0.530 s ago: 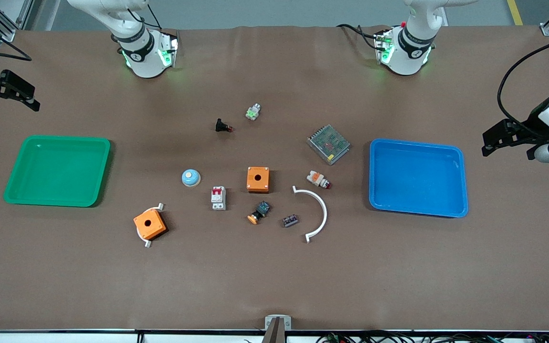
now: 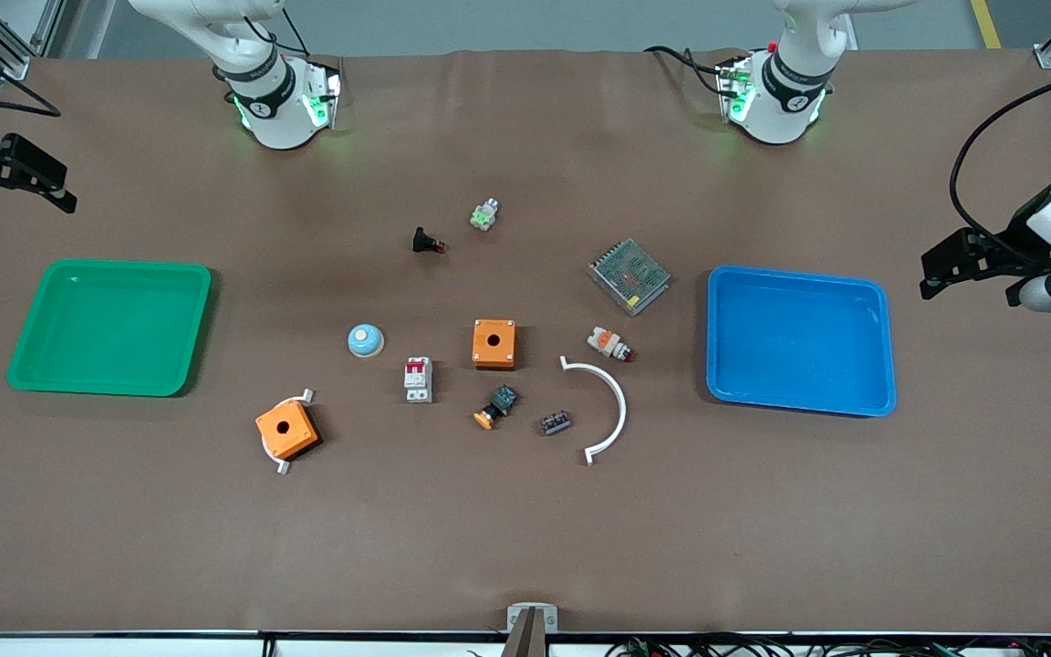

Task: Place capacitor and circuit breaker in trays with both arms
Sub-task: 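Reach the right gripper to the breaker while the left gripper reaches the capacitor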

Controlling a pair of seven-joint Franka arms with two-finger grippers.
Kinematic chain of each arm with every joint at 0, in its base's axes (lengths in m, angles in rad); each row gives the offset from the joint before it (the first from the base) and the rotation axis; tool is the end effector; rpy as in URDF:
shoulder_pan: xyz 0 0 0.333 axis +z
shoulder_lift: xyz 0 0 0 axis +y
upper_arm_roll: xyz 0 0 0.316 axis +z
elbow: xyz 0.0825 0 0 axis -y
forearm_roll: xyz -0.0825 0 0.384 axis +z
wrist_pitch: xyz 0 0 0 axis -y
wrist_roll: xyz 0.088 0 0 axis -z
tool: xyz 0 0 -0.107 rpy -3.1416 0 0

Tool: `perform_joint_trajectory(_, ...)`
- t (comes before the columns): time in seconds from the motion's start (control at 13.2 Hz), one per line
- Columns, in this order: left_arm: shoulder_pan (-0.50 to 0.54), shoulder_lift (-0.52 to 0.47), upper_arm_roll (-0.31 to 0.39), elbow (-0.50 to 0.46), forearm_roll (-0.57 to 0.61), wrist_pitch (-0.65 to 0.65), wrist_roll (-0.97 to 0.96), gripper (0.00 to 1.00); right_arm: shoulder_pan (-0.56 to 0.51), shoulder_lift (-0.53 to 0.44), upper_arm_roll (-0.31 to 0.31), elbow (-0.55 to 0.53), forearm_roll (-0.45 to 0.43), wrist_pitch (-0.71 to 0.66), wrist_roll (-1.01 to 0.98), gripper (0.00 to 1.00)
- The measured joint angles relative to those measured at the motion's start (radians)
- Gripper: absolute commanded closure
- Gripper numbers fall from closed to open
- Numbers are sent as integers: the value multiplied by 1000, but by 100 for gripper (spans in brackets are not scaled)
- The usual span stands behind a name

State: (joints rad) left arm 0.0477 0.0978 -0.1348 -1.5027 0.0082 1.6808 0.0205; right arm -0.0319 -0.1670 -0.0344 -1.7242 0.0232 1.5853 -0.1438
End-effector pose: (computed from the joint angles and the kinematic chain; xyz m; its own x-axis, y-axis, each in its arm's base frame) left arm 0.5935 -0.0470 0.6114 0.9910 -0.1063 0.0812 -0.1069 -0.9943 0.0033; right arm 0.5016 -0.0324 0.6415 0.9965 0.0774 0.0318 0.0782 -0.9966 -0.0246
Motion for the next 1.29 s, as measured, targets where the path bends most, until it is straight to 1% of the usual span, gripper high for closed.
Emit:
perform_joint_trajectory(0.15,-1,31,-1,-6,-2,-14,0,0,0,0,1,0,0,-1,0,0)
perform_joint_trajectory(0.3,-11,97,-9,-18,-14,-27,0,0,6,5,8,-2,0,0,0,0)
perform_joint_trajectory(0.45,-54,161,-17,-25,-30,-27,-45,0,34,27,15,-10,2,18,7,0)
perform_joint_trajectory(0.61,-130,222,-20,-23,-42,-27,-163,0,82,66,17,-30,2,75,40,2)
perform_joint_trajectory(0.76,-208,279,-22,-13,-43,2,-355,0,134,115,20,-46,2,127,81,2)
perform_joint_trajectory(0.91,-279,350,-24,8,-55,126,-533,0,180,168,22,-51,2,173,141,2)
perform_joint_trajectory(1.06,-351,435,-26,31,-58,297,-719,0,230,221,24,-53,2,214,207,1)
perform_joint_trajectory(1.14,-383,485,-26,53,-58,368,-781,0,257,249,24,-53,2,236,241,2)
perform_joint_trajectory(1.29,-431,588,-27,107,-58,467,-840,0,318,306,25,-55,2,289,319,2)
